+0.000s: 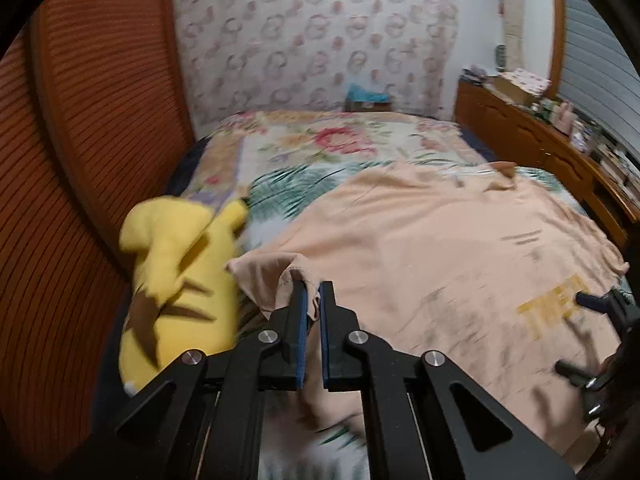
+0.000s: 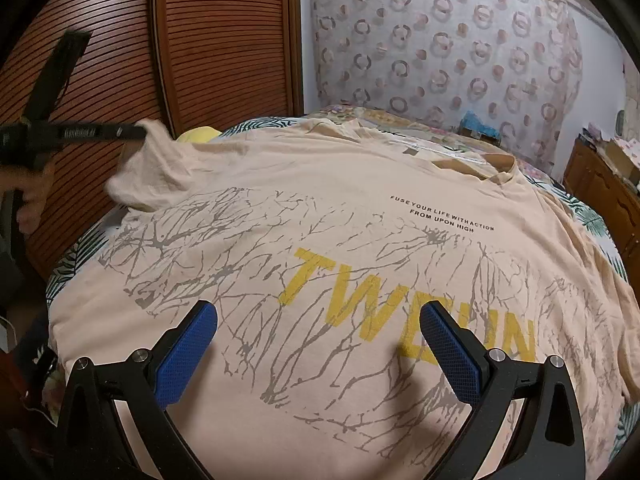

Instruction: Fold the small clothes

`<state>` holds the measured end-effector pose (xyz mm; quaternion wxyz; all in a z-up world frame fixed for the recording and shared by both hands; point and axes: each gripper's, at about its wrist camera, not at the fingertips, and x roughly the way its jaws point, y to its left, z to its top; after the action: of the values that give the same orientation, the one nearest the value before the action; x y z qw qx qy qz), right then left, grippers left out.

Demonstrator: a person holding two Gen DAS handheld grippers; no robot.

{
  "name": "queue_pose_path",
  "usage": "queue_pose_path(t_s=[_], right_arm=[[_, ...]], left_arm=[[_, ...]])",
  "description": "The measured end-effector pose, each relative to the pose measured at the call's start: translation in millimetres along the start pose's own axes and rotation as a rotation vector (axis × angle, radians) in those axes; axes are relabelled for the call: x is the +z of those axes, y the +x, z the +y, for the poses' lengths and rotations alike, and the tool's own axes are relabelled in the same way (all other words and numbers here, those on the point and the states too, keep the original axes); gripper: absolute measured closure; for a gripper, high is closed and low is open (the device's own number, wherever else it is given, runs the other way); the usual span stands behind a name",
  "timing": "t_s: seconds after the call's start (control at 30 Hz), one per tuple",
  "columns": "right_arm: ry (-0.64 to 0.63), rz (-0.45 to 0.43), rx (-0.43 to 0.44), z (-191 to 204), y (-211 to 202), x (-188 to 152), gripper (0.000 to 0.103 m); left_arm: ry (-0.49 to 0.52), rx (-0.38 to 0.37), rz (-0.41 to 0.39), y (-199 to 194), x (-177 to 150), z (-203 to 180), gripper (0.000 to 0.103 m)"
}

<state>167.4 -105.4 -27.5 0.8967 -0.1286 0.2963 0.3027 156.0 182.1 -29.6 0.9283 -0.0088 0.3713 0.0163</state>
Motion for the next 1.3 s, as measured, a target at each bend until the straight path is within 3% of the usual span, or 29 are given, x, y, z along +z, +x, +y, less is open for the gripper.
queue_pose_path(t_s=[0.27,0.3,0.37,0.5,0.53,0.57,0.9,1.3], right_arm=[[0.012,-0.001,0.003,-2.0,0.1,-2.6,0.002],[0.015,-0.002,0.004,-2.5,0.1,-3.1,0.002],[0.019,-0.001,0.006,-4.3,-0.4,-3.6,0.002],[0.020,0.001,0.009,-5.9,0.1,-3.7,0.002],[0.019,0.001,0.009,-6.1,0.1,-3.9,0.002],[0.018,0.002,0.009,-6.2,0.2,-4.1,0.002],[0.018,0.005,0.009,-5.7,1.3,-4.5,0.002],[0.015,0.007,0.007,-4.0,1.7,-4.9,0.002]], left_arm=[[0.132,-0.133,-0.005,-7.7,39.8,-73.6,0.096],[0.140,-0.148,-0.009,-11.6,40.6,-77.5,0.094],[0.145,-0.150,-0.019,-20.3,35.8,-80.7,0.078],[0.135,-0.137,-0.018,-23.7,20.4,-66.3,0.070],[0.129,-0.122,-0.010,-19.9,15.0,-64.0,0.061],[0.122,-0.113,-0.005,-17.3,10.8,-58.9,0.060],[-0.003,-0.012,0.137,36.1,-51.5,7.4,0.060],[-0.014,-0.011,0.102,42.0,-63.2,11.4,0.059]])
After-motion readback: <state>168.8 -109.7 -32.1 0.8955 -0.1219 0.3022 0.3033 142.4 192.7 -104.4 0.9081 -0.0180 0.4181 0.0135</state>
